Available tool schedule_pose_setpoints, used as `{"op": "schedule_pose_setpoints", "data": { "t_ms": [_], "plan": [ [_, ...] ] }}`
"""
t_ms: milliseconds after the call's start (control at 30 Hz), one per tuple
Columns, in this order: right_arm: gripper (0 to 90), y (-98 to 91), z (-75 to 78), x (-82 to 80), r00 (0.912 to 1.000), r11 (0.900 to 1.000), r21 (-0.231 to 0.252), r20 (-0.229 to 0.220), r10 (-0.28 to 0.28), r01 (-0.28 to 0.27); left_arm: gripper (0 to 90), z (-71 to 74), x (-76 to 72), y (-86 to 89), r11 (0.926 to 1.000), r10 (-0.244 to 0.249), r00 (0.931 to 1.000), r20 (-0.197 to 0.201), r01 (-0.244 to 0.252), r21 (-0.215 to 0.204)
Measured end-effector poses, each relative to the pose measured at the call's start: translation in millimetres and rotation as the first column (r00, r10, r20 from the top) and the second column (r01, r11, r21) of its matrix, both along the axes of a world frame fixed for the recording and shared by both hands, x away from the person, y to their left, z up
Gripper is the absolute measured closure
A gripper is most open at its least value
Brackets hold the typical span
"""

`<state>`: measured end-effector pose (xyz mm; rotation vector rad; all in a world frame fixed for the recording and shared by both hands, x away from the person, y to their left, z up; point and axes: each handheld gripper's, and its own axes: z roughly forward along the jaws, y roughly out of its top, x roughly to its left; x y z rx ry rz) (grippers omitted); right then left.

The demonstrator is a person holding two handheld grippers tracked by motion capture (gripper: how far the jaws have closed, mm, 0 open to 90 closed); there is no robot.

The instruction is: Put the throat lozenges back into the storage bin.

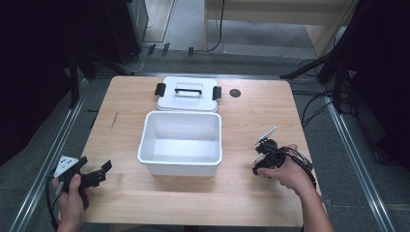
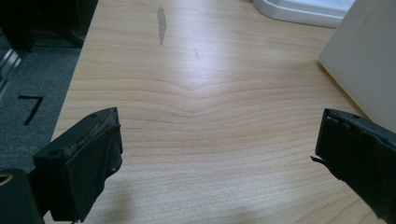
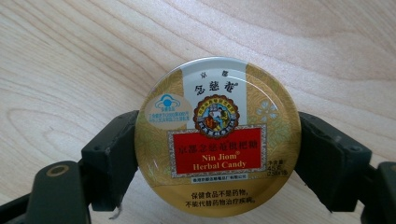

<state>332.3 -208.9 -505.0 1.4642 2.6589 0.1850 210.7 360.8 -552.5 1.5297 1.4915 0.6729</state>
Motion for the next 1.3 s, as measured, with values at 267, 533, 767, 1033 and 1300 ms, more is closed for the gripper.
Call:
{"op": "schedule_pose_setpoints", "data": {
  "t_ms": [267,533,767,1033,1300],
  "plan": [
    [20.3,1.2,13.0,1.1,0.9999,0.9999,0.013,0.009,0.011,-0.011,1.3,0.0,-0.1,-0.2,1.0,0.001,1.0,0.001,-0.001,0.0],
    [20.4,3.8,35.1,4.8,0.9997,0.9991,0.036,0.016,0.02,-0.021,1.3,0.1,-0.1,-0.3,1.0,0.001,1.0,0.0,-0.001,0.001],
    [20.5,12.0,52.1,9.4,0.9986,0.9965,0.065,-0.007,0.053,-0.052,1.3,0.1,-0.1,-0.4,1.0,0.001,1.0,0.0,-0.001,0.002],
    [20.5,25.0,74.7,15.1,0.9962,0.9929,0.082,-0.007,0.087,-0.086,1.3,0.1,-0.1,-0.4,1.0,0.0,1.0,0.0,0.0,0.002],
    [20.5,42.6,103.4,19.9,0.9927,0.9899,0.074,0.004,0.121,-0.121,1.3,0.0,0.1,-0.5,1.0,0.0,1.0,0.0,0.0,0.001]
  ]
}}
